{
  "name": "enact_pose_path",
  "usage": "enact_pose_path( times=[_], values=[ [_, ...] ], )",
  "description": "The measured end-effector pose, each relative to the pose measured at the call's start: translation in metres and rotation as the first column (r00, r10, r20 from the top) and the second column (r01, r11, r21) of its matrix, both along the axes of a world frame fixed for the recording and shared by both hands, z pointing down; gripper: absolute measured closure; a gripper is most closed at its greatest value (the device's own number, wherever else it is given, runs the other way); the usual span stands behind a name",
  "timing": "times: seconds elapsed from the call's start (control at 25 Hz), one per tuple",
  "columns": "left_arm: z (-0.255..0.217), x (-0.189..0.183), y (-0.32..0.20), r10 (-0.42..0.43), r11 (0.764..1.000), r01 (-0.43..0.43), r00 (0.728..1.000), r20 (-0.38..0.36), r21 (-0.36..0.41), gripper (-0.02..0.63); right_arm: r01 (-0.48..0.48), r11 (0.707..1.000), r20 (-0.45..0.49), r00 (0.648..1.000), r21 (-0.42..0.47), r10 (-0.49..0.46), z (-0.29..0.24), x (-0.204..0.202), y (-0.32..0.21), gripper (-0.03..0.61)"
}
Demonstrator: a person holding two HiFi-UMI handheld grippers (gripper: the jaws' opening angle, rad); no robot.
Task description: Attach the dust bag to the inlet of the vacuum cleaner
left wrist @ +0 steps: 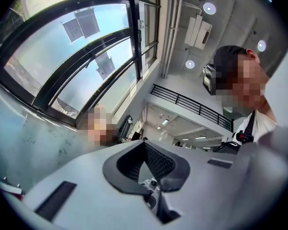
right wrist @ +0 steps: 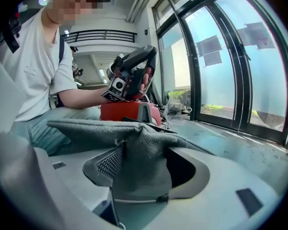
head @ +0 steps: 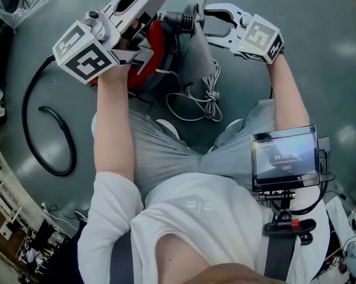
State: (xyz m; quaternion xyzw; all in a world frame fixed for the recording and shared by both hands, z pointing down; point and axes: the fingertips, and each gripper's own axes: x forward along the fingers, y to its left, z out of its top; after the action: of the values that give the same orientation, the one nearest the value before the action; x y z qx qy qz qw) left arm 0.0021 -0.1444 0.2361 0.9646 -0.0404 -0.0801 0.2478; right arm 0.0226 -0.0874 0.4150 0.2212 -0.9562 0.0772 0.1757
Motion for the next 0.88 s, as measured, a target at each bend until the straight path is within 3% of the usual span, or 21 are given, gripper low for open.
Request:
enact_pose_path(
  times=[0.12, 0.2, 0.44, 0.56, 0.68, 0.88],
  values=[
    [-0.002, -0.001, -0.001, -0.004, 1.0, 0.003, 1.0, -0.008, -0.023, 0.607, 0.045, 0.999, 0.078, 0.996, -0.017, -0.044, -0.02, -0.001, -0.002, 0.319],
    [-0.005, 0.001, 0.0, -0.005, 1.0, 0.004, 1.0, -0.009, -0.013, 0.607, 0.022, 0.999, 0.11, 0.994, -0.036, -0.018, -0.032, -0.008, -0.007, 0.319],
    [-0.007, 0.009, 0.007, 0.025, 0.999, -0.025, 1.0, 0.003, 0.036, 0.607, -0.073, 0.997, 0.08, 0.994, -0.018, 0.074, -0.028, -0.015, -0.017, 0.319],
    [-0.006, 0.004, 0.001, 0.023, 1.0, -0.023, 0.999, -0.03, -0.009, 0.607, -0.056, 0.997, 0.048, 0.997, -0.048, 0.058, -0.019, -0.003, -0.01, 0.321],
    [-0.005, -0.002, -0.008, -0.007, 0.997, 0.002, 0.997, -0.077, -0.073, 0.607, -0.023, 0.999, -0.072, 0.997, -0.049, 0.02, -0.004, 0.008, 0.0, 0.321],
    [-0.003, 0.001, -0.003, 0.008, 0.999, -0.009, 0.999, -0.042, -0.041, 0.607, -0.012, 1.0, -0.079, 0.997, -0.017, 0.011, 0.0, -0.007, -0.01, 0.319]
  ],
)
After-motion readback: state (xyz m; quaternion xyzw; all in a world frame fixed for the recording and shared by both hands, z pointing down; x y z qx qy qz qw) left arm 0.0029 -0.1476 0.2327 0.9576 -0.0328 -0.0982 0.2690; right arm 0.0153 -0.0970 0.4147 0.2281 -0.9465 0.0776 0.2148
